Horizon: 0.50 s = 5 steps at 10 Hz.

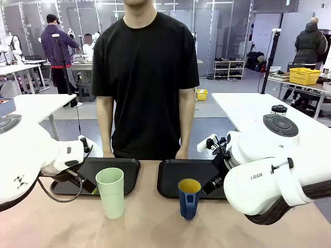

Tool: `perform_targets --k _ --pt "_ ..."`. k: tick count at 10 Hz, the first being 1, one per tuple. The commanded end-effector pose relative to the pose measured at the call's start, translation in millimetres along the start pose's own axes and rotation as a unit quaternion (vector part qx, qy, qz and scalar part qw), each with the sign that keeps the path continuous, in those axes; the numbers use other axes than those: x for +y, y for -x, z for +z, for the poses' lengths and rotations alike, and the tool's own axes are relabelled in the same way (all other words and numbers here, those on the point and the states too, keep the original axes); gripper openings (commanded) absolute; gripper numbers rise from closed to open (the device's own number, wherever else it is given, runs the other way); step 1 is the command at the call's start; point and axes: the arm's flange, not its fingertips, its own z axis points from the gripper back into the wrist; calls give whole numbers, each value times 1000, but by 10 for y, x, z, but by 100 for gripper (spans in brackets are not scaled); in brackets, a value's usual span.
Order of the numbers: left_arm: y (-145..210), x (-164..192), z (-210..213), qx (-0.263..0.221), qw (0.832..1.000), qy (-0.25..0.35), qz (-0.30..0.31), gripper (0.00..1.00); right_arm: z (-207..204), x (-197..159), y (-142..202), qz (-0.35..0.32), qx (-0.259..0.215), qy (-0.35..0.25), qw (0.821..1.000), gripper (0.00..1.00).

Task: Sort and store the cups by type.
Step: Pick up the Reusable plastic cup.

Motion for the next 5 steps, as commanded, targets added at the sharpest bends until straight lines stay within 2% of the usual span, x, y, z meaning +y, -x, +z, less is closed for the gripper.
perform_targets --k 1,5 --pt "-1 -3 0 0 1000 0 0 100 0 0 0 0 0 0 1000 100" --pt "-1 -3 0 0 1000 0 0 100 0 0 0 0 0 0 1000 100"
